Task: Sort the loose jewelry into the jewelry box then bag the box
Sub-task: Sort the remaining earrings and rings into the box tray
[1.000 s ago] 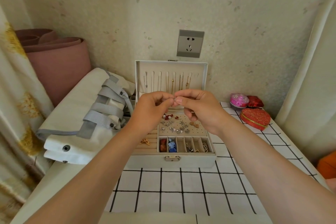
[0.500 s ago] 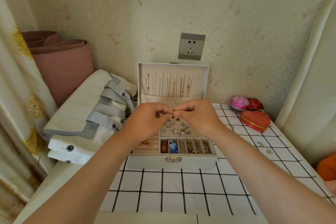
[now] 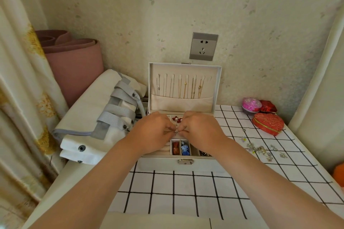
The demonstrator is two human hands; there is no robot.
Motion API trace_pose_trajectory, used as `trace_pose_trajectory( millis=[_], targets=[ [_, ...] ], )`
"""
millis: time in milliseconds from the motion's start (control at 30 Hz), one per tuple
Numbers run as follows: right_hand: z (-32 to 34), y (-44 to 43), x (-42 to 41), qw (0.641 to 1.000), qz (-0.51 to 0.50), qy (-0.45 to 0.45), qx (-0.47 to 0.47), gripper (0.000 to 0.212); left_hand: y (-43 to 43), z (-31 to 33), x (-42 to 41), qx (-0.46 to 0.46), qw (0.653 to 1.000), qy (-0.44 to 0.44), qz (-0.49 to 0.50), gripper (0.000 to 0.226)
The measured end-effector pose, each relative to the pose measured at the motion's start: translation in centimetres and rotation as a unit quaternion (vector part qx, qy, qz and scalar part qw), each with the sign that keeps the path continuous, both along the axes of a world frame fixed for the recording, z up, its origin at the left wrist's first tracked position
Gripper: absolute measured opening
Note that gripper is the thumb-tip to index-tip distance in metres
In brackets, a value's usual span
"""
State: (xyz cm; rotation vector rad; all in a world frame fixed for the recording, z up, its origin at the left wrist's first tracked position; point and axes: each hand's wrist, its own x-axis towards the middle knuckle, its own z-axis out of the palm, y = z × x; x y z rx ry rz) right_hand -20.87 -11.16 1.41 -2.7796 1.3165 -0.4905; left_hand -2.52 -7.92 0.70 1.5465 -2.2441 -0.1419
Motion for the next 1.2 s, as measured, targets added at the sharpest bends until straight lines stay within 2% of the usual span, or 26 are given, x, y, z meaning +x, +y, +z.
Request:
trace_pose_trajectory(
  millis=[200, 533, 733, 933, 1033, 1200],
  targets=[
    [0.0, -0.2, -0.3, 0.999, 0.021, 0.035, 0.016, 0.017, 0.0, 0.2, -0.3, 0.019, 1.0, -0.004, -0.005, 0.023],
    [0.3, -0.4, -0.7, 0.999, 0.011, 0.016, 0.047, 0.013, -0.1, 0.1, -0.6, 0.015, 1.0, -0.014, 0.011, 0.022],
    [1.1, -0.4, -2.4, 0.989, -0.004, -0.096, 0.116, 0.01, -0.1, 0.3, -1.2, -0.016, 0.999, 0.009, 0.026, 0.024],
    [1.4, -1.2, -9.5, 0.969, -0.077, -0.195, 0.131, 0.017, 0.5, 1.1, -3.8, -0.015, 0.998, 0.065, 0.011, 0.025],
    [1.0, -1.4, -14.1, 0.965, -0.125, -0.199, 0.12, 0.019, 0.3, 1.6, -7.0, -0.009, 0.995, 0.095, 0.0, 0.026],
    [-0.6, -1.5, -19.8, 0.958, -0.182, -0.168, 0.146, 0.018, -1.6, 1.0, -13.9, 0.018, 0.997, 0.07, -0.04, 0.024]
  ],
)
